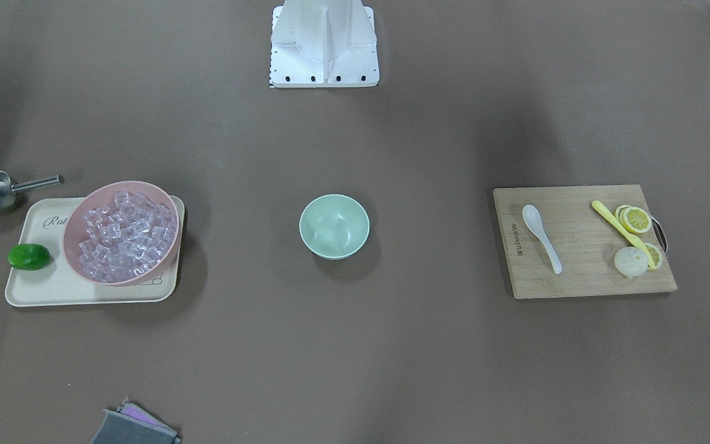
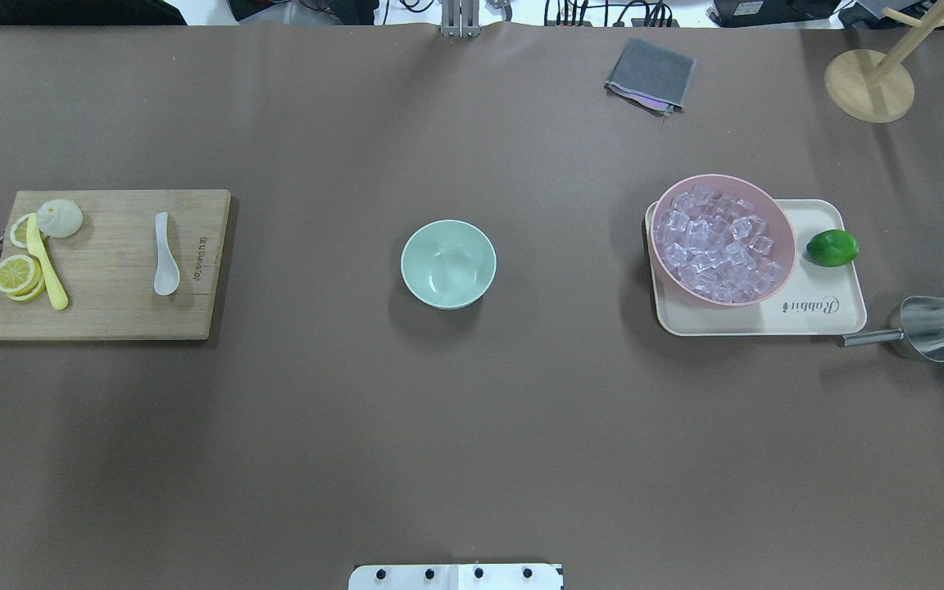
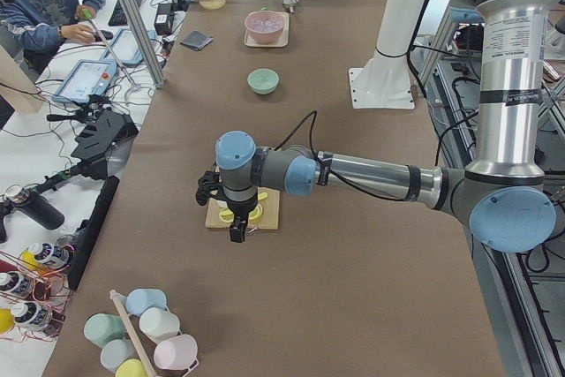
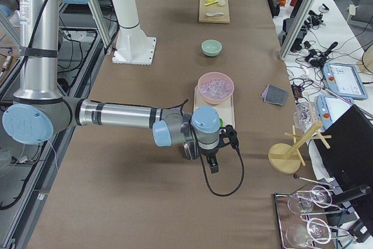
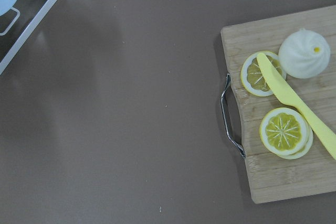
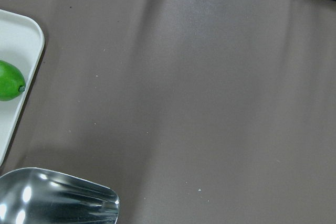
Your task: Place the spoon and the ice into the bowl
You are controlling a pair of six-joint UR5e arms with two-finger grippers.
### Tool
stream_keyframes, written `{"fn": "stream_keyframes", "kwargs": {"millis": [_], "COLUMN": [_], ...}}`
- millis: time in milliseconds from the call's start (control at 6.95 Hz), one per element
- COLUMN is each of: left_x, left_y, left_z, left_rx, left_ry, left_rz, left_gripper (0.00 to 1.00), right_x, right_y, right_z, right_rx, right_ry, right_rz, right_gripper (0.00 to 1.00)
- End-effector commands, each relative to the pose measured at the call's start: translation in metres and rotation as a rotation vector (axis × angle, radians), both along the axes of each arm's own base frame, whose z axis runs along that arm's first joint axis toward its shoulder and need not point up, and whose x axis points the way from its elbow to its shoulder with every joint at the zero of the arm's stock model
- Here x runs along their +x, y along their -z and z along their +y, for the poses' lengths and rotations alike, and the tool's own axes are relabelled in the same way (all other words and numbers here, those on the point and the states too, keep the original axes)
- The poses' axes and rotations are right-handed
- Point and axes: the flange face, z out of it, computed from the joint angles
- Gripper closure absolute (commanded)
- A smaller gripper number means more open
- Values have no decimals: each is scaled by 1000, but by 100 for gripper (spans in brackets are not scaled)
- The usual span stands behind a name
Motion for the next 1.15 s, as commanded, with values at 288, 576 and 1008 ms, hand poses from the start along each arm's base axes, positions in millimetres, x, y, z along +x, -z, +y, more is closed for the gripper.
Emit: {"fn": "stream_keyframes", "kwargs": {"millis": [288, 576, 1008], "left_x": [3, 3, 5], "left_y": [-15, -12, -10], "left_z": [3, 1, -4], "left_rx": [-29, -7, 27], "left_ry": [3, 0, 0], "left_rz": [-2, 0, 1], "left_gripper": [2, 2, 2], "right_x": [0, -1, -5], "right_y": [-1, -1, -3], "right_z": [-2, -3, -4], "right_rx": [2, 3, 2], "right_ry": [0, 3, 12], "right_rz": [10, 10, 9], "right_gripper": [0, 0, 0]}}
